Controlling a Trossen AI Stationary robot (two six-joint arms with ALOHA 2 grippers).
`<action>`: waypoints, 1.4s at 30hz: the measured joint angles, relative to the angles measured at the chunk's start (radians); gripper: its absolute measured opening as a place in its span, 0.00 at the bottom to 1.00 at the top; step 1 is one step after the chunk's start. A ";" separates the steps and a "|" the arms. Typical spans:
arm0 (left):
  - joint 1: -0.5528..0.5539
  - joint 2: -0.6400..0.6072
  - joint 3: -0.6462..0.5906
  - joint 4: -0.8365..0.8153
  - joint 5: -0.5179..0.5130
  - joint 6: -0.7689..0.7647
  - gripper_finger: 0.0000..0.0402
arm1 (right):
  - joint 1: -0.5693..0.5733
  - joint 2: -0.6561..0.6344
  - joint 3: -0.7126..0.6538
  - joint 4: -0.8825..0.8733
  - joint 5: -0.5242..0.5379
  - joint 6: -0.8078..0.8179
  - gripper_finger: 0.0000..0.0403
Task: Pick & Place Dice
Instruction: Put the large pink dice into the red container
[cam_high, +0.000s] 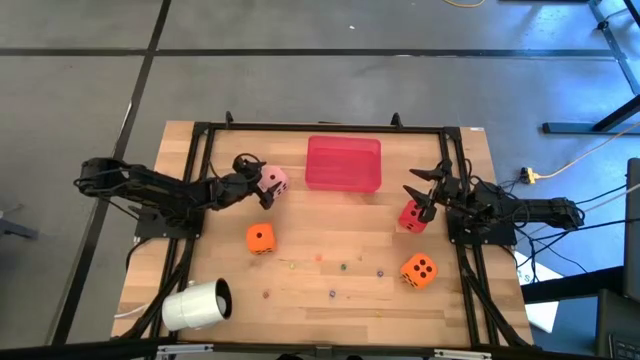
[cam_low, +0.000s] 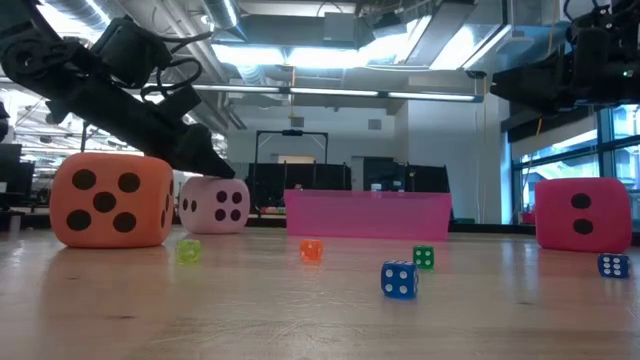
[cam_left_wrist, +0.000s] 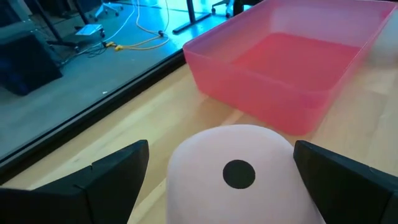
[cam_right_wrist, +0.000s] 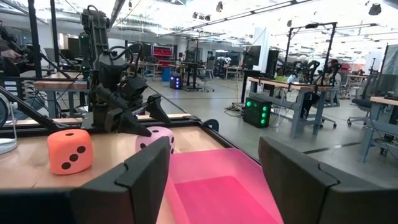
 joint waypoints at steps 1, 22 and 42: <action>0.000 0.000 0.000 0.000 -0.001 0.002 1.00 | 0.000 0.000 0.000 -0.001 0.000 0.000 0.61; 0.015 0.000 -0.001 -0.062 0.053 0.023 1.00 | 0.000 0.000 0.000 -0.006 0.000 -0.002 0.61; 0.068 -0.001 0.001 -0.066 0.157 0.009 1.00 | 0.000 0.000 0.000 -0.006 0.000 0.000 0.61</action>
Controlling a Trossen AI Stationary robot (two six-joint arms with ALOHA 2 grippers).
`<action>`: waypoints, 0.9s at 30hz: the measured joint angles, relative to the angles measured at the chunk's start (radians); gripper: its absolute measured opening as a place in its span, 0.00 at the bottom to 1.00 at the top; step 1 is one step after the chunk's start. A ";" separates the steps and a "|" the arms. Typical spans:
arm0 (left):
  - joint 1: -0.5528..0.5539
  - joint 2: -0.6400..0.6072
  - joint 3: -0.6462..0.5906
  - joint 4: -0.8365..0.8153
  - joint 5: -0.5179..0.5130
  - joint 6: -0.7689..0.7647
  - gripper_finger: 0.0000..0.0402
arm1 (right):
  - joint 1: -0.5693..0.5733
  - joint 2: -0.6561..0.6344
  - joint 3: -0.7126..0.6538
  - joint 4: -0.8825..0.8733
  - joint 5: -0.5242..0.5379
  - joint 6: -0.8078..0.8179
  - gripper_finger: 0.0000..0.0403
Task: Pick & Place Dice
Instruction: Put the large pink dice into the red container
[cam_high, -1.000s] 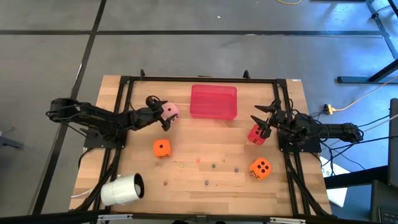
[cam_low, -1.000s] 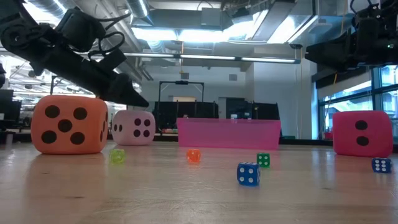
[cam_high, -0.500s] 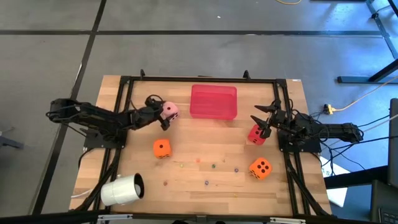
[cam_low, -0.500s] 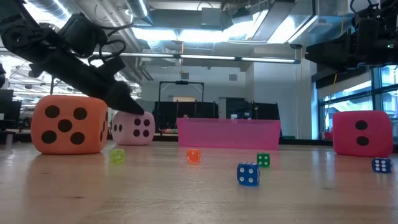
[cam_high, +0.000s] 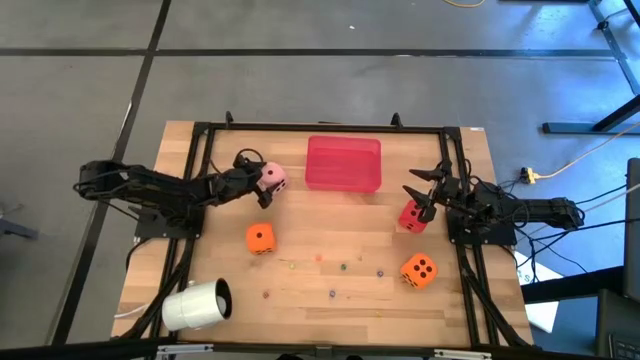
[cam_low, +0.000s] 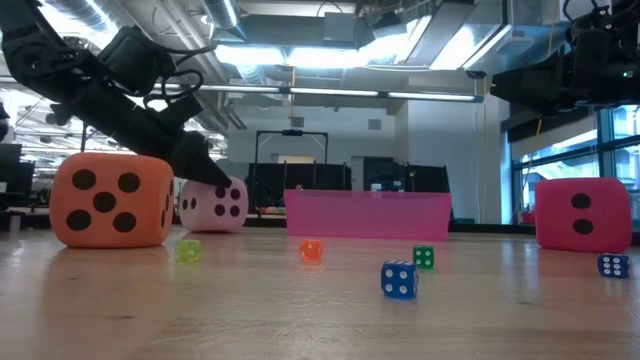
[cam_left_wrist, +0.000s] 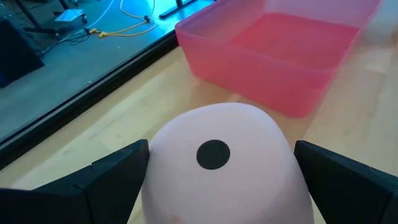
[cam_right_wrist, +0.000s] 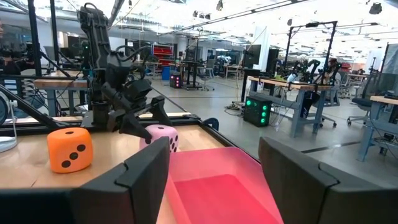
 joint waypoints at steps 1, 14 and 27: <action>0.000 0.000 0.000 0.000 0.009 0.001 1.00 | 0.000 0.000 0.000 0.000 0.000 0.000 0.61; -0.021 0.002 -0.002 0.068 0.003 0.080 1.00 | 0.000 0.000 0.000 0.000 0.000 0.000 0.61; -0.021 0.001 -0.002 0.088 0.007 0.106 1.00 | 0.000 0.000 0.000 -0.001 0.000 0.000 0.61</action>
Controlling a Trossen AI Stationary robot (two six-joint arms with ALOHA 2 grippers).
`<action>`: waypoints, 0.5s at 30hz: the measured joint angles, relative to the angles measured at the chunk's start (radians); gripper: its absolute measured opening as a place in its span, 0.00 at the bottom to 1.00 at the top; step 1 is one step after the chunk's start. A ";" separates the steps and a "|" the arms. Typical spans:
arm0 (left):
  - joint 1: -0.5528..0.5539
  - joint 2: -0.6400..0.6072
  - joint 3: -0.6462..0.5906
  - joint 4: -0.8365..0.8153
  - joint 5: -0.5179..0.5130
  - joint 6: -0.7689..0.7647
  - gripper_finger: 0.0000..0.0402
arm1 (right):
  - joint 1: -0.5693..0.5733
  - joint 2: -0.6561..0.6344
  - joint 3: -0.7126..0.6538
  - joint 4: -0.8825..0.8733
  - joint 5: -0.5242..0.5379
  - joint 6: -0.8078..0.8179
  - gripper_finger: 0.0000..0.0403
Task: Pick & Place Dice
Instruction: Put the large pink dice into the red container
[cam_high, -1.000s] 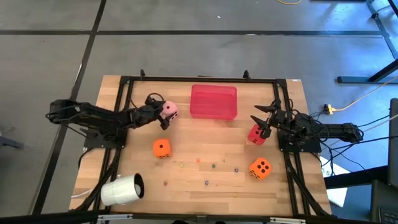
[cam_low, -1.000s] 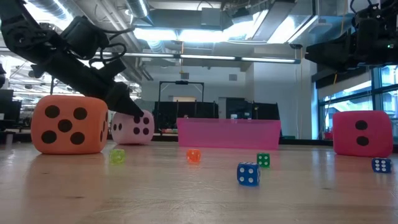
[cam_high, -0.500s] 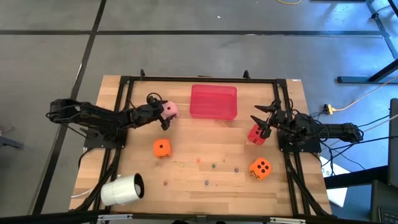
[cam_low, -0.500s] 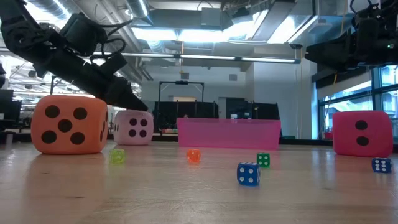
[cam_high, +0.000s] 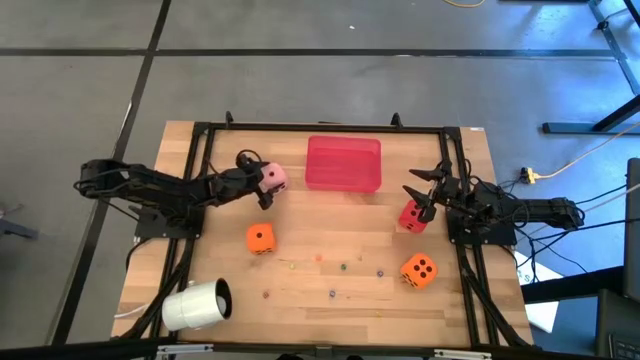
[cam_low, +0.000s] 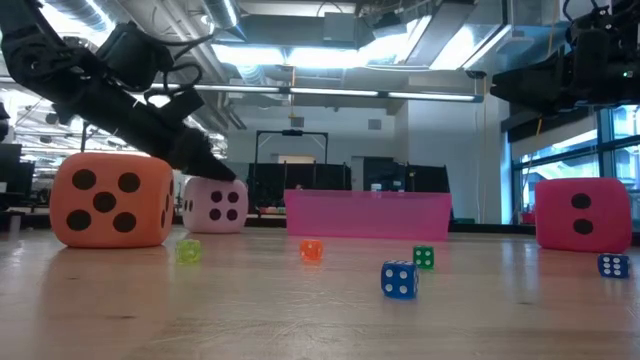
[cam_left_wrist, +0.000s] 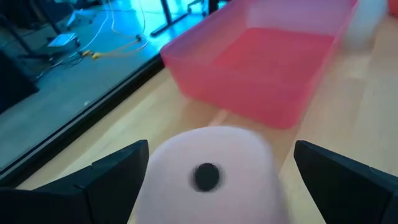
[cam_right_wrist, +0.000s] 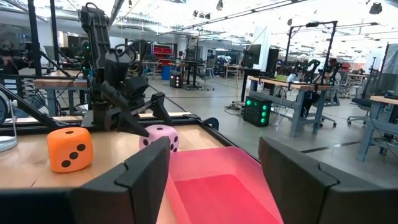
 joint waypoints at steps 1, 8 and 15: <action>0.000 0.000 0.000 0.004 0.004 0.003 1.00 | 0.000 0.000 0.000 0.000 0.000 0.000 0.61; 0.002 0.000 0.000 -0.013 0.001 0.004 1.00 | 0.000 0.000 0.000 -0.001 0.000 0.000 0.61; 0.062 0.000 0.000 -0.013 0.028 -0.046 1.00 | 0.000 0.000 0.000 -0.001 0.000 0.000 0.61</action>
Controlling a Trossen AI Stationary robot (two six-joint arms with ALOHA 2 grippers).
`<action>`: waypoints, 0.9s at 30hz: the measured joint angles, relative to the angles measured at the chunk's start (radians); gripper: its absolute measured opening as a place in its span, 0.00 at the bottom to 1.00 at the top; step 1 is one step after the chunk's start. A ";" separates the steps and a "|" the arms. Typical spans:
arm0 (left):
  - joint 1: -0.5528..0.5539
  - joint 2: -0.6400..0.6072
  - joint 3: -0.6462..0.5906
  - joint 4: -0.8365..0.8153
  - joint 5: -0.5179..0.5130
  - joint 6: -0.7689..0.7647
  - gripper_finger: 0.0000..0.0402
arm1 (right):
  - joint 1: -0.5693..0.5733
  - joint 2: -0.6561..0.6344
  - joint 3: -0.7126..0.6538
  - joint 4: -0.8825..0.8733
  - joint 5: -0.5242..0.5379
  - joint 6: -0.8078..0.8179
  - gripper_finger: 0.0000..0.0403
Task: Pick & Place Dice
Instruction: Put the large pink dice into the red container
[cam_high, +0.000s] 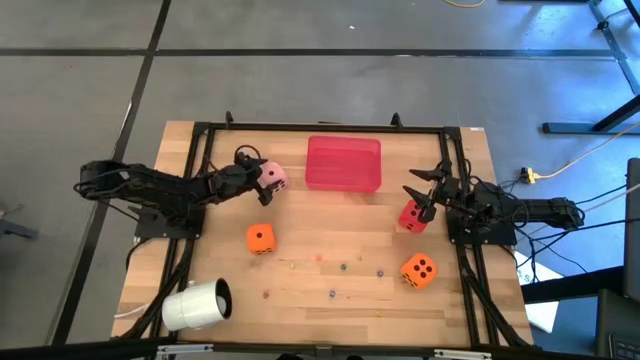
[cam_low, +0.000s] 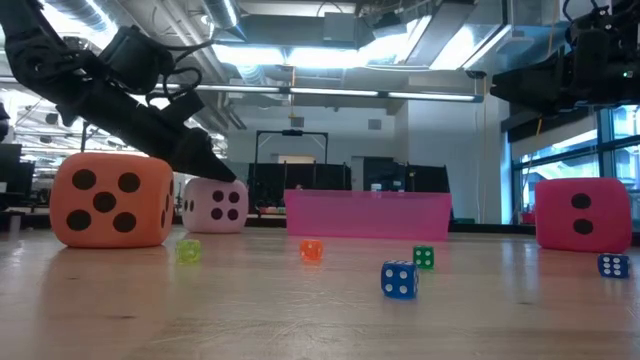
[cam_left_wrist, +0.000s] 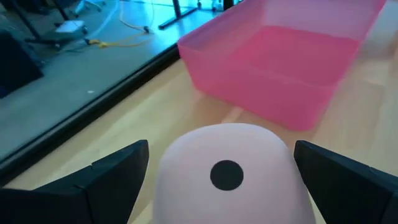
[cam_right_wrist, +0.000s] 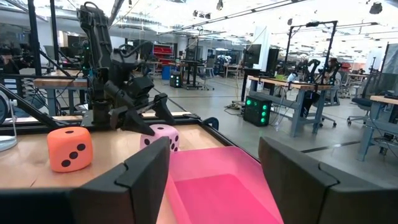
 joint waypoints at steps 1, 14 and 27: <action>0.011 0.000 0.000 0.000 0.027 -0.003 1.00 | 0.000 0.000 0.000 0.000 0.000 0.000 0.61; 0.103 0.000 0.000 -0.008 0.199 -0.003 1.00 | 0.000 0.000 0.000 0.000 0.000 0.000 0.61; 0.109 0.000 0.001 -0.119 0.269 -0.021 1.00 | 0.000 0.000 0.000 -0.001 0.000 0.000 0.61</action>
